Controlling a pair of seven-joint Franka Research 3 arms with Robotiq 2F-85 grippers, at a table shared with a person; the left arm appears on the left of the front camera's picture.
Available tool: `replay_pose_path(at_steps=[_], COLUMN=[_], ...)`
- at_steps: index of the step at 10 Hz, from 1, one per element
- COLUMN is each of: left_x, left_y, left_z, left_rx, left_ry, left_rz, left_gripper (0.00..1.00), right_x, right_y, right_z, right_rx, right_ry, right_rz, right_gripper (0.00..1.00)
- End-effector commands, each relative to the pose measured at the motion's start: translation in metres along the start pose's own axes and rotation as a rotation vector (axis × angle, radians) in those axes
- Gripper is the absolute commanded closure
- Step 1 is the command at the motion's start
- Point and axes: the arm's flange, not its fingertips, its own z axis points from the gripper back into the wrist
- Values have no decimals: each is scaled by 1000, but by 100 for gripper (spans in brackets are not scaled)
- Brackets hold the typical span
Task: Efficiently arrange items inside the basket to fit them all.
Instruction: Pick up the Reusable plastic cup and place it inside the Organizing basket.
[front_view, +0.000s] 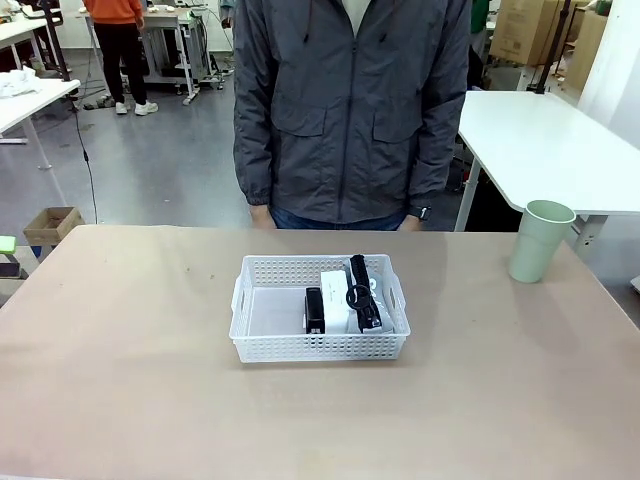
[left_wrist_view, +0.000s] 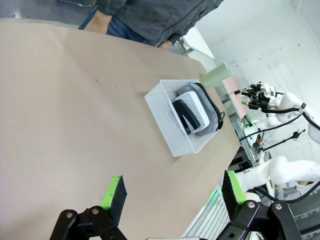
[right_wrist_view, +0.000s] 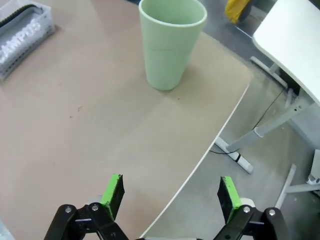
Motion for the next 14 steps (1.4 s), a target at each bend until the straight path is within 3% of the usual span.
replay_pose_path(at_steps=[1, 5, 8, 14], left_x=[0, 0, 0, 0], left_y=[-3, -3, -3, -3], left_z=[2, 2, 2, 2], left_rx=[-10, -10, -10, -10], left_ry=[2, 2, 2, 2], left_rz=[12, 12, 12, 12], left_gripper=[0, 0, 0, 0], right_x=[-4, 5, 5, 10], right_y=[-24, -30, -32, -23], right_z=[-43, -129, -154, -195], right_rx=[-14, 19, 50, 120], right_ry=[-61, -81, -62, -166], right_rz=[44, 67, 49, 67], right_gripper=[0, 0, 0, 0])
